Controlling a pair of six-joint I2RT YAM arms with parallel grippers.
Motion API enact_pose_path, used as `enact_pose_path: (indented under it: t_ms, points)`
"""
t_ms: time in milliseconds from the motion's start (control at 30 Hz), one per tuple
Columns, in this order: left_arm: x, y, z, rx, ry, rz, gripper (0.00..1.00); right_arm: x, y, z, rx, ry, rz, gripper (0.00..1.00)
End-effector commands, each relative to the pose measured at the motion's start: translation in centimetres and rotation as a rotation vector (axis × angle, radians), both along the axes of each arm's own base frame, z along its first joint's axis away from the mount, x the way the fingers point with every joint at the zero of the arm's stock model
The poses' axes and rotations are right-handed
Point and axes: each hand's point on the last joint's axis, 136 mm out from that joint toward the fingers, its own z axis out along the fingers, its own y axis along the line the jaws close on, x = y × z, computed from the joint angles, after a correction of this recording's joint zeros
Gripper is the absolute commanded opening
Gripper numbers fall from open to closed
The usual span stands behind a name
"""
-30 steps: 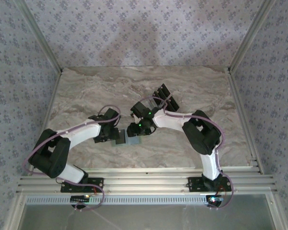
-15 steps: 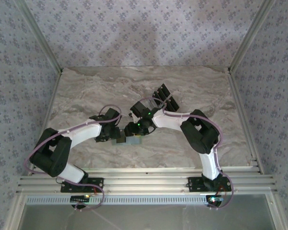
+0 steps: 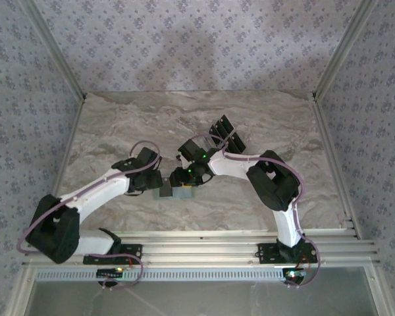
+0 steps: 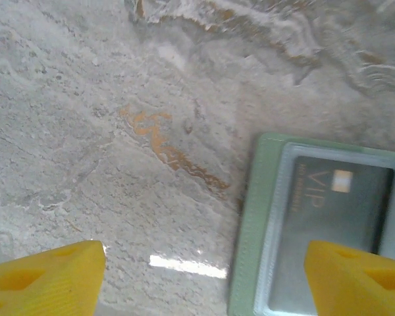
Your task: Put the credit cards into the card holder
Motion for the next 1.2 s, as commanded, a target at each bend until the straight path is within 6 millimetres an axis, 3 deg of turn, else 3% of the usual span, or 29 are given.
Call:
enact_pose_path:
  t_ms: [0, 300, 633, 1167]
  points:
    - [-1.7, -0.3, 0.0, -0.023, 0.007, -0.029, 0.79, -0.4, 0.3, -0.8, -0.012, 0.029, -0.005, 0.54]
    - [-3.9, -3.3, -0.4, -0.121, -0.064, -0.107, 0.79, -0.5, 0.4, -1.1, -0.013, 0.04, -0.009, 0.54]
    - [-3.5, -6.8, 0.1, -0.16, -0.142, -0.201, 0.79, -0.6, 0.3, -1.2, -0.016, 0.046, -0.008, 0.54]
    - [-2.3, -8.5, -1.1, -0.117, -0.147, -0.23, 0.79, -0.7, 0.3, -1.4, -0.014, 0.051, -0.009, 0.54]
